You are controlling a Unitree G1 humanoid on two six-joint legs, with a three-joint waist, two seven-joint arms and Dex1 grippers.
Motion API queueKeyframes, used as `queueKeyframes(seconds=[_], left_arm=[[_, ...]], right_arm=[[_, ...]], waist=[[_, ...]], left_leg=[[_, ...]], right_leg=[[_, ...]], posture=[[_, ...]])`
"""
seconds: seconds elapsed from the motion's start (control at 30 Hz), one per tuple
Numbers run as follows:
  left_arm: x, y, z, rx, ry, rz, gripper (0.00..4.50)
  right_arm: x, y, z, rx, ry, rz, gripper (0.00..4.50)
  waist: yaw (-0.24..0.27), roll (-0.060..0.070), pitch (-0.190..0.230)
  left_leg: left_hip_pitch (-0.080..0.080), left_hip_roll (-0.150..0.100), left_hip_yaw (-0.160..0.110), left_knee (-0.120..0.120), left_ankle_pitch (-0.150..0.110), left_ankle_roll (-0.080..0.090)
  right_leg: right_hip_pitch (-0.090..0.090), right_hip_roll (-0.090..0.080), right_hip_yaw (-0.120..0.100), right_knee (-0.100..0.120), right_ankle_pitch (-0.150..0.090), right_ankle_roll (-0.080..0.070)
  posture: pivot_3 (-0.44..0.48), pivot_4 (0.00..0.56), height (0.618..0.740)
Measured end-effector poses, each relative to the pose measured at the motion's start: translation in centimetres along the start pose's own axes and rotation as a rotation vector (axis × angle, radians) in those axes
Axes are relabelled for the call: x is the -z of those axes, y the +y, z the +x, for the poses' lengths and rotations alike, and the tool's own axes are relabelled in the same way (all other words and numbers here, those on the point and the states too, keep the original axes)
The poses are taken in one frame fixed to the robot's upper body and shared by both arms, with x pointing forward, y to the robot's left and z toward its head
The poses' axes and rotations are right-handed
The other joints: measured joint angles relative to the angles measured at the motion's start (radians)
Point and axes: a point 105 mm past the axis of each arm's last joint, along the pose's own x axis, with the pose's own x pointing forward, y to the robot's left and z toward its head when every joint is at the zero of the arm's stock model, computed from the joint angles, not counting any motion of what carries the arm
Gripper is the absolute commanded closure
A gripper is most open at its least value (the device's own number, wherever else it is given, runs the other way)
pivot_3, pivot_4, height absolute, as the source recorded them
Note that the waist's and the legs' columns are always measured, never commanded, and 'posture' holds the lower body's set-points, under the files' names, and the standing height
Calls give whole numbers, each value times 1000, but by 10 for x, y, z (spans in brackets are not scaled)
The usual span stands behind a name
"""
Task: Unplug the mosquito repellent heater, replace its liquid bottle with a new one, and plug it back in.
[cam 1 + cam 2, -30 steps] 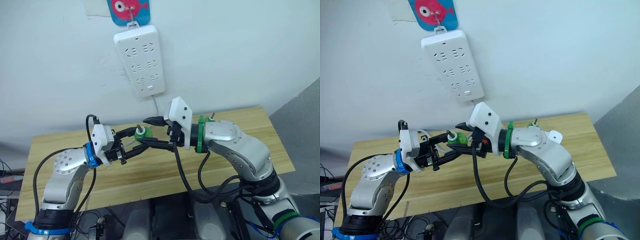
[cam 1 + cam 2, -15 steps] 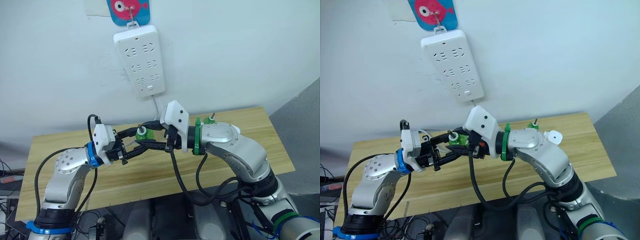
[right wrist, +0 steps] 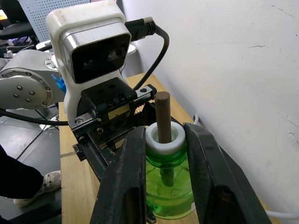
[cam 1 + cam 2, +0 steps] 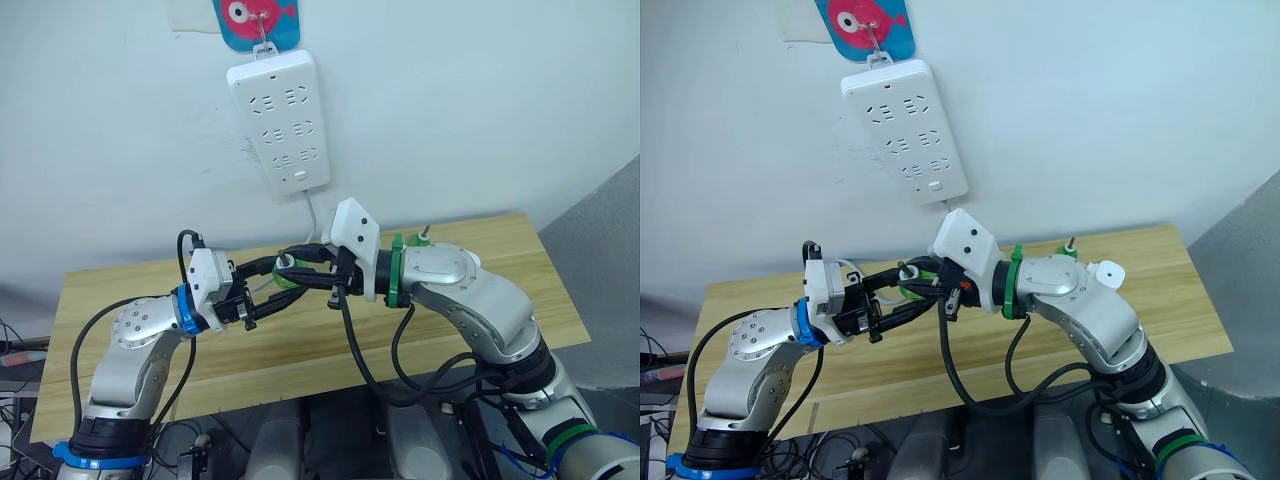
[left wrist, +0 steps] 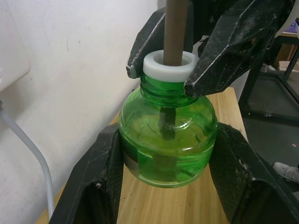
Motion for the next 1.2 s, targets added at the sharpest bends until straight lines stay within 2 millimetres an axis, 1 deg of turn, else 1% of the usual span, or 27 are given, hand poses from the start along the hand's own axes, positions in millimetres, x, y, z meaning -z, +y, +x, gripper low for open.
queueKeyframes(seconds=[0.13, 0.2, 0.53, 0.67, 0.73, 0.77, 0.8, 1.2], left_arm=[[-2, -1, 1, 2, -3, 5, 2276], [-4, -2, 1, 7, -8, 13, 2276], [-5, -1, 2, 5, -12, 14, 2276], [-4, -2, 2, 11, -6, 6, 2276], [-2, -2, 2, 7, 1, -3, 2276], [-2, -1, 1, 3, 3, -5, 2276], [-2, -1, 1, 2, 4, -4, 2276], [-1, -1, 1, 5, 7, -20, 2276]], right_arm=[[2, 2, 1, -15, 10, 8, 1914], [2, 3, 1, -16, 10, 9, 1275], [2, 2, 2, -15, 9, 10, 1275], [3, -1, 1, 0, 14, 12, 2517], [2, -1, 1, 4, 9, 9, 3270], [2, -1, 1, 3, 9, 8, 3576], [2, -1, 1, 3, 9, 9, 3675], [2, -1, 1, 2, 11, 12, 3671]], waist=[[0, 0, 0], [0, 0, 0], [0, 0, 0], [0, 1, 0], [0, 1, 1], [0, 1, 1], [0, 1, 1], [0, 2, 1]], left_leg=[[0, 0, 0, 0, 0, 0], [0, 0, 0, 0, 0, 0], [0, 0, 0, 0, 0, 0], [0, 0, 0, 0, 0, 0], [0, 0, 0, 0, 0, 0], [0, 0, 0, 0, 0, 0], [0, 0, 0, 0, 0, 0], [0, 0, 0, -1, 0, 0]], right_leg=[[0, 0, 0, 0, 0, 0], [0, 0, 0, 0, 0, 0], [0, 0, 0, 0, 0, 0], [0, 0, 0, 0, 0, 0], [0, 0, 0, -1, 0, 0], [0, 0, 0, -1, 0, 0], [0, 0, 0, -1, 0, 0], [0, 0, 0, -1, 0, 0]], posture=[[-167, 355, 734], [-166, 354, 734], [-163, 357, 734], [-163, 357, 734], [-163, 359, 734], [-163, 359, 734], [-163, 359, 734], [-160, 360, 734]])
